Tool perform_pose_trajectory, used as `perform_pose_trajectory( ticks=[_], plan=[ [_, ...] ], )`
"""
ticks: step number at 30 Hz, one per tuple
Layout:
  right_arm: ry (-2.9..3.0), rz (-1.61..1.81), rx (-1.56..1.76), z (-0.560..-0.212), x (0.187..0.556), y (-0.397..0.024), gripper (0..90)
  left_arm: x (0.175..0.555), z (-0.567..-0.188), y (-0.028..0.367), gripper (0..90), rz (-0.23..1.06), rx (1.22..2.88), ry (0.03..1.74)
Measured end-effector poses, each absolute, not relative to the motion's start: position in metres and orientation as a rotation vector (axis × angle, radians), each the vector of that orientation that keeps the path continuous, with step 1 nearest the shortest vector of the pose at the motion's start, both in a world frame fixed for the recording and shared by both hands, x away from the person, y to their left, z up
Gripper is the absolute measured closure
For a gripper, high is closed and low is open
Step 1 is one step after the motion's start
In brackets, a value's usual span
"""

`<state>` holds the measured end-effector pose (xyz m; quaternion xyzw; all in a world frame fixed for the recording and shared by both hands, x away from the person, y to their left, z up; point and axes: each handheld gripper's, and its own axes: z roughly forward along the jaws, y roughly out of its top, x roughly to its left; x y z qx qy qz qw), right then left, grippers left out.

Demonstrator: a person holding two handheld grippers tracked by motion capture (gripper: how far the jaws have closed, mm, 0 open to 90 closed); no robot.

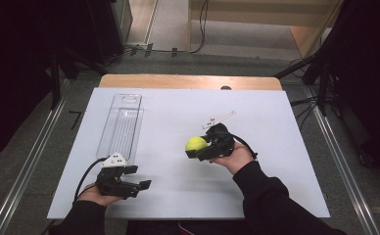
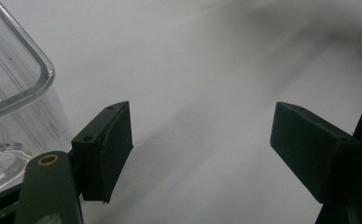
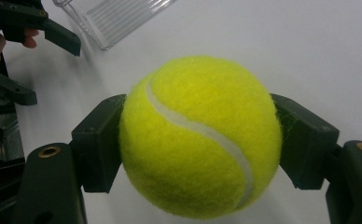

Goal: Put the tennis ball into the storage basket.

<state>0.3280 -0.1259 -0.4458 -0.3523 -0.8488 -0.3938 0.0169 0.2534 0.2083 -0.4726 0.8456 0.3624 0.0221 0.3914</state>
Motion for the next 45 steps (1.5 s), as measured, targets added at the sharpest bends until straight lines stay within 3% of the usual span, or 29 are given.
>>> perform_pose_trajectory(
  ticks=[45],
  plan=[
    [-2.616,-1.267,-0.99,-0.424,0.362,-0.052,23.9,0.254,-0.473,0.21,21.5,0.054,2.14,0.923]
  ],
)
